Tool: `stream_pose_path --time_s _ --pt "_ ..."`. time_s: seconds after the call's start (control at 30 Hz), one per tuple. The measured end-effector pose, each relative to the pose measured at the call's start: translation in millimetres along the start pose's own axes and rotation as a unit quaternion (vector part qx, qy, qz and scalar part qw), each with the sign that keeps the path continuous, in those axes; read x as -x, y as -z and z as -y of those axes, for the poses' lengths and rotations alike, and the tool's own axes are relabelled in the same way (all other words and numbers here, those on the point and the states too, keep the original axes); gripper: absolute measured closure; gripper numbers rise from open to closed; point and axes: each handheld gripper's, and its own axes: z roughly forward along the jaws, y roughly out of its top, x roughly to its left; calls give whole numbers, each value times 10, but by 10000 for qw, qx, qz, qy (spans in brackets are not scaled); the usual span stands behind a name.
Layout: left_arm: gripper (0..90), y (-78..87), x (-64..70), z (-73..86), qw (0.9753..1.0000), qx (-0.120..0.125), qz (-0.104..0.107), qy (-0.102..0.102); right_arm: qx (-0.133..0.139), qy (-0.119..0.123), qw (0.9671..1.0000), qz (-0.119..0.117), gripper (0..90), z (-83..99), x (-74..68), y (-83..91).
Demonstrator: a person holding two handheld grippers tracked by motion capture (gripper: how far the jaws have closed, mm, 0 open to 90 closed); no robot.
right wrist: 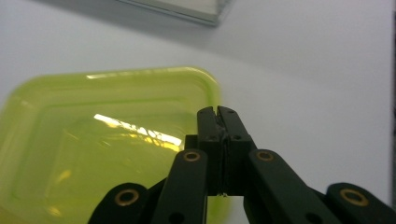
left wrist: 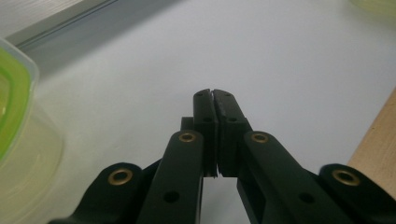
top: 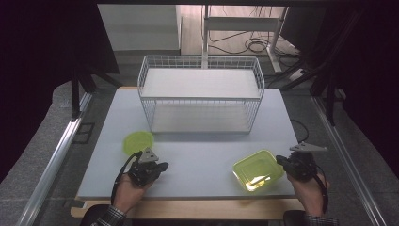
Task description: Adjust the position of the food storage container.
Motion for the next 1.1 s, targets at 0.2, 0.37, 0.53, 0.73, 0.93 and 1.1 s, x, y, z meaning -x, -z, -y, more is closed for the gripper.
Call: stream_pose_path --time_s 0.2,0.37,0.53,0.73,0.93,1.1 --pt "890 -26 32 10 10000 -49 78 -27 -198 -52 9995 237 888 155 56 50" --pt "887 -58 86 6 9998 -119 113 -147 -353 -96 9992 188 888 215 31 68" --pt "885 -88 125 2 9994 -187 172 -219 -421 -128 9990 -43 888 242 -40 51" --pt "885 -105 144 0 9992 -221 244 -231 -467 -46 9985 -295 888 215 -151 -2" --pt "882 -118 149 2 9990 -231 329 -196 -571 66 9964 -617 888 201 -291 -110" --pt "880 -127 148 2 9988 -235 389 -167 -666 149 9940 -852 886 192 -401 -189"
